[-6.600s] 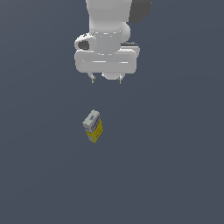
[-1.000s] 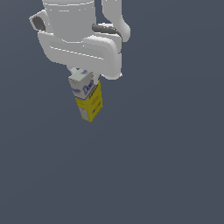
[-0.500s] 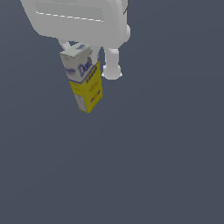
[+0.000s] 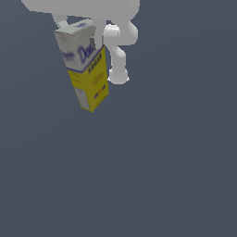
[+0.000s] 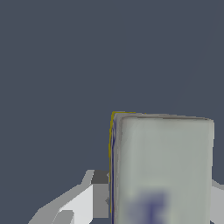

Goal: Pick up the object and move it to a goal position.

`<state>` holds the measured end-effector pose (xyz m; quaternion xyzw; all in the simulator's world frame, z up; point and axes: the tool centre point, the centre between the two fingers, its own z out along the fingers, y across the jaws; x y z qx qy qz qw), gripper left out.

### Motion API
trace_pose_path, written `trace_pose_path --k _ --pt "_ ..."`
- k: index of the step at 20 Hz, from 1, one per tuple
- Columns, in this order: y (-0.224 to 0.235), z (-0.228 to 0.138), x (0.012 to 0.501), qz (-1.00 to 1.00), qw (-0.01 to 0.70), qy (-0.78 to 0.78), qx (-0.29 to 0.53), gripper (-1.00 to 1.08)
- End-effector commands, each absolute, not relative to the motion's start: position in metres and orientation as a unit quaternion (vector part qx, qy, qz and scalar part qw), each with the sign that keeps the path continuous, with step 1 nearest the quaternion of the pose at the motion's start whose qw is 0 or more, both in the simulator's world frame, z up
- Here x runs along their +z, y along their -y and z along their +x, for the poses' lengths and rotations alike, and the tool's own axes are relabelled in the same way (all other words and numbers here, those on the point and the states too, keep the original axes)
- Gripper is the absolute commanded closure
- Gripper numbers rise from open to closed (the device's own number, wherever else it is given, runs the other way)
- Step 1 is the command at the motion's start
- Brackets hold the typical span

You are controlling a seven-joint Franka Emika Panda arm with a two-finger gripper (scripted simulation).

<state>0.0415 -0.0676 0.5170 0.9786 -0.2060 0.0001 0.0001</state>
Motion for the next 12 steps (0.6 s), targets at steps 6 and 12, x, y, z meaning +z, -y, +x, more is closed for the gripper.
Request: trace_pose_path --k 6,12 --pt "0.066 0.045 0.535 0.979 0.0 0.206 0.0 1.08" --pt "0.066 0.046 0.541 0.979 0.0 0.206 0.0 1.08"
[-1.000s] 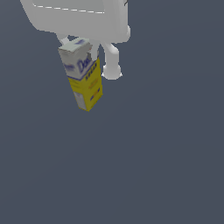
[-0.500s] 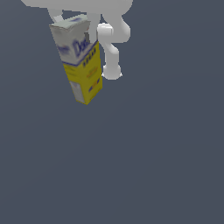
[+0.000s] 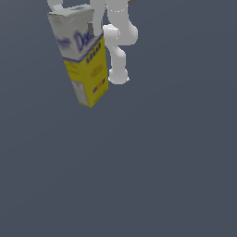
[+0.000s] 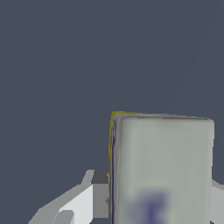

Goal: Pick up the object and move it to a goal position.

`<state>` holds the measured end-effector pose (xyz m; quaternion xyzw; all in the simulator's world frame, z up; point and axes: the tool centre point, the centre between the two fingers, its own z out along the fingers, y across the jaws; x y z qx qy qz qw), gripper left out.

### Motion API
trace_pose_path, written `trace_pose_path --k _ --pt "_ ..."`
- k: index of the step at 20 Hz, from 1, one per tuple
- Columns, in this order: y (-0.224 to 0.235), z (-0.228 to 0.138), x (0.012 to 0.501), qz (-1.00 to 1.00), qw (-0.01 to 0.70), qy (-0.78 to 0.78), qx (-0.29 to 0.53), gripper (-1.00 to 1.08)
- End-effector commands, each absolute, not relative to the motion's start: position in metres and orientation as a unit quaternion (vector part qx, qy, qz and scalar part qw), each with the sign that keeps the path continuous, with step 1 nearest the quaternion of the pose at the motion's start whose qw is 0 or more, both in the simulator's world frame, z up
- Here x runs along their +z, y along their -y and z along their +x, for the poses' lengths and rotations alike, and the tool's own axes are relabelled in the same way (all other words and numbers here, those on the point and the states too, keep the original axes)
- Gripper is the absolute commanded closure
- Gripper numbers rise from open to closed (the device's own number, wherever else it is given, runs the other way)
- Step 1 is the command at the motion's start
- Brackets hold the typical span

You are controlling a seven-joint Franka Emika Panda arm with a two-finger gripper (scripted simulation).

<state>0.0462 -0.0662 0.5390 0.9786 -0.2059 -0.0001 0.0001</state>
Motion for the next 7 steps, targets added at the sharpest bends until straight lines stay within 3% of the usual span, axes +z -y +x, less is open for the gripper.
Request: trace_pose_path --k 1,7 --pt "0.0661 0.0466 0.5411 0.979 0.0 0.206 0.0 1.08" --pt "0.066 0.047 0.5424 0.979 0.0 0.206 0.0 1.08"
